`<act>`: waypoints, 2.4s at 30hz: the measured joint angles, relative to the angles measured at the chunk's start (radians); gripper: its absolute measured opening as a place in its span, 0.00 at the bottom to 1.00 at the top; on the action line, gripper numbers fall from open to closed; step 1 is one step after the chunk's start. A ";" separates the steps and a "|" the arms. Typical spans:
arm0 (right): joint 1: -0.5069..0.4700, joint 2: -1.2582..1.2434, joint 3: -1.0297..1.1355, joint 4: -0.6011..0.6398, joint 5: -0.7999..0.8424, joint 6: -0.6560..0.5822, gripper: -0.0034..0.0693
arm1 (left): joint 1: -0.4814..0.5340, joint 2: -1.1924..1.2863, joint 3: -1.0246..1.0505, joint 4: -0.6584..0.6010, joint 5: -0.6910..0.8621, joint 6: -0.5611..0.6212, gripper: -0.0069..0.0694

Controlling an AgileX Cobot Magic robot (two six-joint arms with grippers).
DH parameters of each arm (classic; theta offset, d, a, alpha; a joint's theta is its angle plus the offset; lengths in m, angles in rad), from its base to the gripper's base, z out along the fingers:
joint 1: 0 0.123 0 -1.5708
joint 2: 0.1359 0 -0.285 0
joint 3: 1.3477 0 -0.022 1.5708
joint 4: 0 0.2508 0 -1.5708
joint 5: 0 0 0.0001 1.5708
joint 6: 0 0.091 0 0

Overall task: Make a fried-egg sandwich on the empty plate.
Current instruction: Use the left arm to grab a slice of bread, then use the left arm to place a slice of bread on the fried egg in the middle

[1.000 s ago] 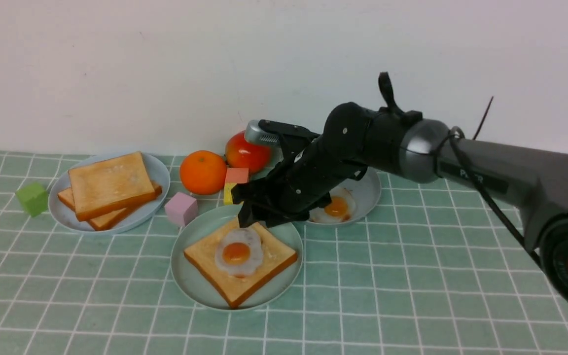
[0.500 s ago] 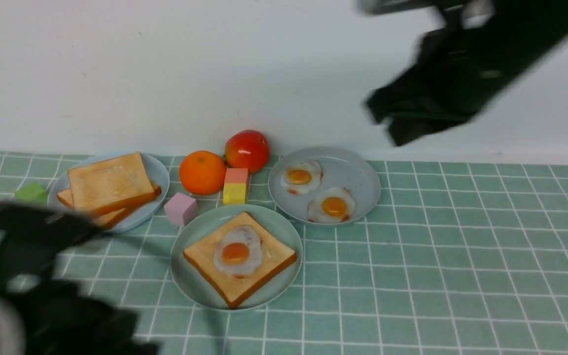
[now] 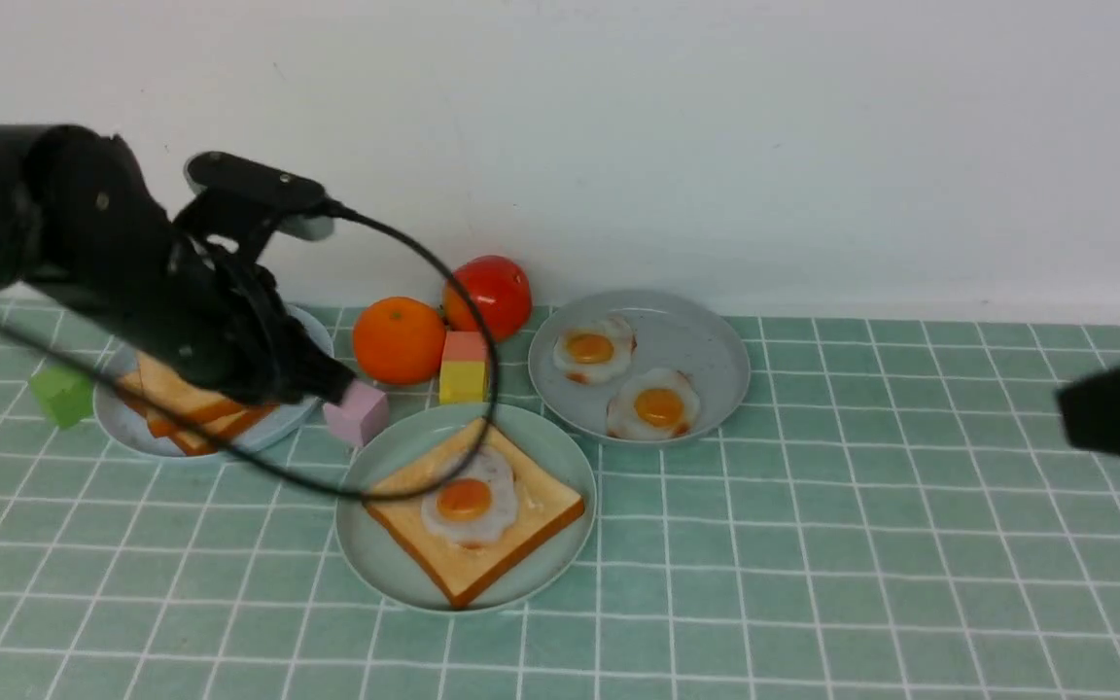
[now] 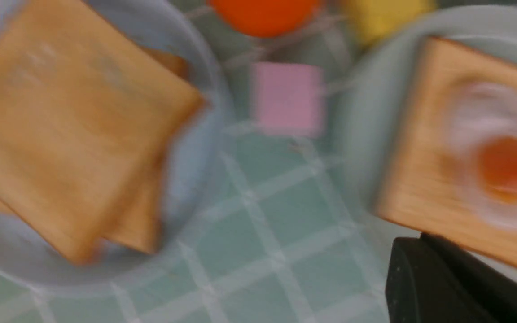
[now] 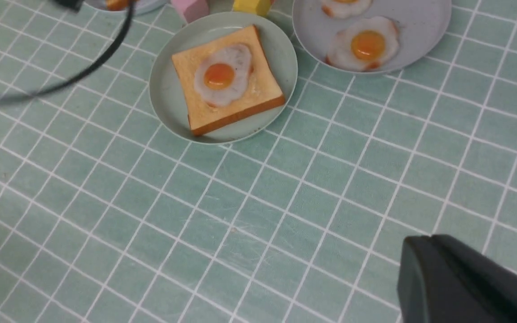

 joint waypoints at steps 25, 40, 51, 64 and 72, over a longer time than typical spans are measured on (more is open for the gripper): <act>0.000 -0.078 0.027 -0.008 -0.025 0.007 0.06 | 0.170 0.394 -0.324 0.090 0.050 0.505 0.64; 0.000 -0.078 0.027 0.022 -0.038 0.011 0.07 | 0.166 0.331 -0.322 0.095 0.154 0.380 0.08; 0.000 -0.078 0.027 0.022 -0.036 -0.034 0.08 | -0.078 0.002 -0.242 0.151 0.294 0.038 0.07; 0.000 -0.092 0.027 0.065 0.038 -0.039 0.09 | -0.442 0.106 -0.084 0.281 0.164 -0.296 0.07; 0.000 -0.168 0.027 0.110 0.086 -0.039 0.10 | -0.447 0.156 -0.084 0.306 0.120 -0.299 0.08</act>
